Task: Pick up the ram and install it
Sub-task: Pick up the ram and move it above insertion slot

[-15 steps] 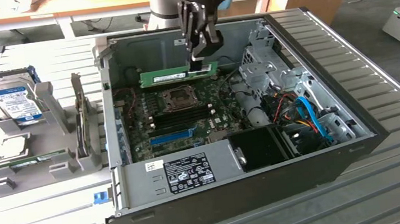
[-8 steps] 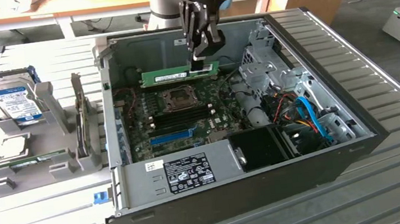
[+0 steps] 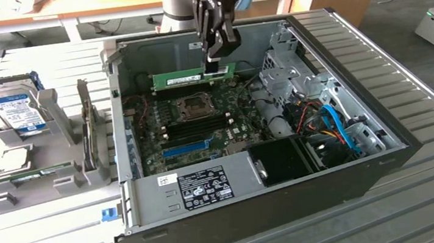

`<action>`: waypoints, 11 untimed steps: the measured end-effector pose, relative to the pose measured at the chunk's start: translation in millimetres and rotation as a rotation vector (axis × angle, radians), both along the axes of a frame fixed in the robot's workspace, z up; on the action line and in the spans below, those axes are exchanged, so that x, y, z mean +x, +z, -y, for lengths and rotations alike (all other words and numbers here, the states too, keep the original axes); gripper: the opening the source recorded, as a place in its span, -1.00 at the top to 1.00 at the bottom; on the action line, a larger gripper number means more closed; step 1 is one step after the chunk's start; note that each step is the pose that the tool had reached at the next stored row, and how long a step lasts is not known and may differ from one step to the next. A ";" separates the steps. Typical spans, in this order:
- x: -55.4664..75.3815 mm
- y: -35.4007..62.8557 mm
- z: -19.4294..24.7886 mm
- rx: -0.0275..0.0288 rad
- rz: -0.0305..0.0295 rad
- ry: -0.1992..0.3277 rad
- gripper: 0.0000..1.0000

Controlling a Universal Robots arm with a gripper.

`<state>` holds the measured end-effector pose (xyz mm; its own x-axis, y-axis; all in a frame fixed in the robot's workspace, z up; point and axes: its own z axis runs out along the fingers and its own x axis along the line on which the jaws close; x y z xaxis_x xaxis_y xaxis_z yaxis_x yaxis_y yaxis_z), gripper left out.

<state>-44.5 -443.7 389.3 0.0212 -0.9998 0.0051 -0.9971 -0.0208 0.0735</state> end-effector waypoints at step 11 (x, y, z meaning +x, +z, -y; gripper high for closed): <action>0.0 -1.5 -28.0 0.0003 0.0009 0.000 0.76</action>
